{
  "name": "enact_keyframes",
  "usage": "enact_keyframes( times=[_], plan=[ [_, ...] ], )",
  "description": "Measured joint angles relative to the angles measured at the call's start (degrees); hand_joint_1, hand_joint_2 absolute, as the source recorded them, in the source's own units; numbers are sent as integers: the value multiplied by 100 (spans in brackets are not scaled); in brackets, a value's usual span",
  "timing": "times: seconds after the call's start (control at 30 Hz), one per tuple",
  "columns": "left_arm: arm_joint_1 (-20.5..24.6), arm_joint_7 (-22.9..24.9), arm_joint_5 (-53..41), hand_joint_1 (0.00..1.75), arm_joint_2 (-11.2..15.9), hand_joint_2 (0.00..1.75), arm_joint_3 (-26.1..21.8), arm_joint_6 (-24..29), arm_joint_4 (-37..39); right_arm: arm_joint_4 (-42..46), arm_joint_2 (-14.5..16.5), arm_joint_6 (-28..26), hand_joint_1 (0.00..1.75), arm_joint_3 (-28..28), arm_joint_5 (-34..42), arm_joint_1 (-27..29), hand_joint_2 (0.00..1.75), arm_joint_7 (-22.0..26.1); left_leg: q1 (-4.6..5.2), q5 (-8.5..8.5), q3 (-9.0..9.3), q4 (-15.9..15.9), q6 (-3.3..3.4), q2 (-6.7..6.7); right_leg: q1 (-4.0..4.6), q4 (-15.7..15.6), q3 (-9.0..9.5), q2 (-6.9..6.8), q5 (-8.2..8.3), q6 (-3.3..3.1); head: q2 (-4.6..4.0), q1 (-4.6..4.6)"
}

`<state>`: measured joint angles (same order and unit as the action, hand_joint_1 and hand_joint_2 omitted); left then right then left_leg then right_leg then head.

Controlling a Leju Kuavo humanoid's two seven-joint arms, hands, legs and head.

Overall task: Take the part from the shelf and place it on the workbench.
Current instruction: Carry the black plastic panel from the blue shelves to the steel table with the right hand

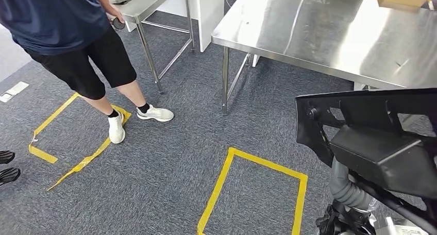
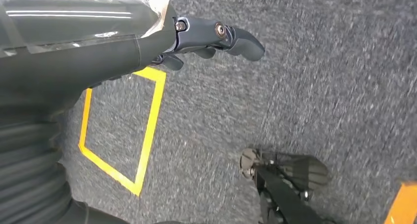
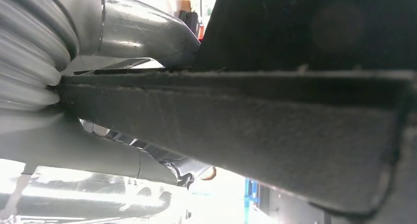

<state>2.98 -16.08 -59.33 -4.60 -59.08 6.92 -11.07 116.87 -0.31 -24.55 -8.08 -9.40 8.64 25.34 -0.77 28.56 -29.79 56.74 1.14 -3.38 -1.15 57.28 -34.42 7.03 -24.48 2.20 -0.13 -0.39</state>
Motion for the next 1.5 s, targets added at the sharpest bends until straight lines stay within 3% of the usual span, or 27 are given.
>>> enact_keyframes(
  times=[0.07, 0.13, 0.2, 0.23, 0.27, 0.33, 0.4, 0.47, 0.5, 0.57, 0.63, 0.67, 0.7, 0.73, 0.77, 0.83, 0.9, 1.0, 1.27, 1.5],
  plan=[
    [7, -2, -3, 0, 4, 175, 2, 4, -2, 1, -4, 0, 175, 4, -2, -3, 175, -1, -7, -53, 1, -52, 87, 161, 20, 275, -170, -248, -145, 8, 0, 35],
    [-3, -3, -3, 0, 9, 175, 2, 12, -3, 2, -4, 0, 175, 5, -2, -10, 175, -1, -3, -71, -12, -71, 129, 333, 35, 987, -498, -556, -488, -31, 0, 72],
    [-12, -3, -3, 0, 12, 175, 2, 16, -3, 1, -4, 0, 175, 5, -1, -1, 175, -2, 5, -72, -26, -67, 132, 507, 19, 1613, -760, -632, -719, -12, 0, 79],
    [-12, -4, -3, 0, 11, 175, 3, 16, -3, 0, -5, 0, 175, 5, 0, 5, 175, -2, 4, -69, -28, -65, 128, 584, 7, 1652, -749, -650, -718, 29, 0, 80],
    [-10, -5, -3, 0, 7, 175, 3, 16, -2, 0, -6, 0, 175, 6, -1, 8, 175, -3, -2, -63, -23, -63, 119, 658, -8, 1431, -604, -684, -630, 88, 0, 81],
    [-6, -7, -2, 0, -1, 175, 4, 16, -3, 1, -7, 0, 175, 6, -3, 8, 175, -3, -1, -33, 0, -50, 70, 785, -23, 596, -107, -874, -377, 186, 0, 85],
    [-2, -10, -1, 0, 2, 175, 4, 16, -7, 9, -4, 0, 175, 5, -5, 9, 175, -5, 23, 6, 25, -26, -4, 882, -3, 66, 204, -1013, -238, 161, 0, 85],
    [7, -14, 1, 0, 8, 175, 4, 16, -9, 17, -5, 0, 175, 9, -4, 13, 175, -8, 34, 19, 51, -25, -61, 969, 21, 35, 209, -942, -226, 65, 0, 81],
    [14, -16, 1, 0, 10, 175, 4, 16, -10, 22, -5, 1, 175, 12, -4, 17, 175, -10, 20, 34, 58, -20, -94, 966, 0, 38, 198, -883, -219, 21, 0, 79],
    [26, -25, 3, 0, 10, 175, 5, 19, -10, 41, -1, 11, 175, 15, -11, 14, 175, -11, -15, 209, -26, 188, -148, 747, -40, 28, 187, -771, -196, -65, 0, 66],
    [19, -35, 7, 0, 7, 175, 6, 27, -10, 56, 10, 35, 175, 16, -22, 5, 175, -17, -32, 582, -339, 838, -173, 439, -42, 25, 177, -694, -182, -136, 0, 49],
    [8, -39, 8, 0, 4, 175, 7, 34, -10, 57, 15, 46, 175, 17, -29, 3, 175, -21, -32, 753, -546, 1237, -173, 370, -29, 26, 170, -656, -180, -162, 0, 44],
    [-1, -43, 8, 0, 3, 175, 7, 42, -10, 57, 19, 55, 175, 18, -37, 8, 175, -22, -32, 833, -714, 1531, -169, 342, -15, 28, 166, -621, -179, -173, 0, 42],
    [-5, -50, 8, 0, 3, 175, 7, 48, -10, 57, 21, 59, 175, 18, -49, 12, 175, -18, -32, 796, -799, 1639, -157, 332, -2, 29, 166, -579, -178, -180, 0, 41],
    [-6, -60, 8, 0, 3, 175, 7, 54, -10, 58, 22, 61, 175, 19, -64, 14, 175, -12, -31, 647, -772, 1520, -138, 326, 4, 31, 173, -540, -179, -181, 0, 42],
    [-3, -81, 8, 0, 4, 175, 7, 61, -10, 61, 23, 64, 175, 19, -91, 13, 175, 4, -31, 209, -466, 805, -75, 293, 12, 33, 192, -481, -179, -178, 0, 41],
    [5, -99, 8, 0, 5, 175, 9, 65, -10, 65, 24, 74, 175, 20, -107, 12, 175, 16, -19, -27, -200, 209, -38, 248, 53, 49, 183, -446, -186, -158, 0, 46],
    [8, -111, 4, 0, -7, 175, 13, 67, -10, 73, 24, 106, 175, 20, -139, 13, 175, 25, 25, -65, -164, 64, -71, 239, 93, 70, 144, -433, -199, -133, 0, 52],
    [7, -113, -10, 0, -20, 175, 17, 94, -10, 81, 25, 203, 175, 21, -193, 13, 175, 36, 105, -86, -185, 72, 17, 239, 37, 20, 147, -434, -154, -56, 0, 51],
    [7, -126, -12, 0, -27, 175, 19, 170, -10, 81, 25, 254, 175, 22, -195, 14, 175, 47, 113, -86, -186, 74, 28, 239, 27, 17, 145, -434, -148, -44, 0, 50]
  ],
)
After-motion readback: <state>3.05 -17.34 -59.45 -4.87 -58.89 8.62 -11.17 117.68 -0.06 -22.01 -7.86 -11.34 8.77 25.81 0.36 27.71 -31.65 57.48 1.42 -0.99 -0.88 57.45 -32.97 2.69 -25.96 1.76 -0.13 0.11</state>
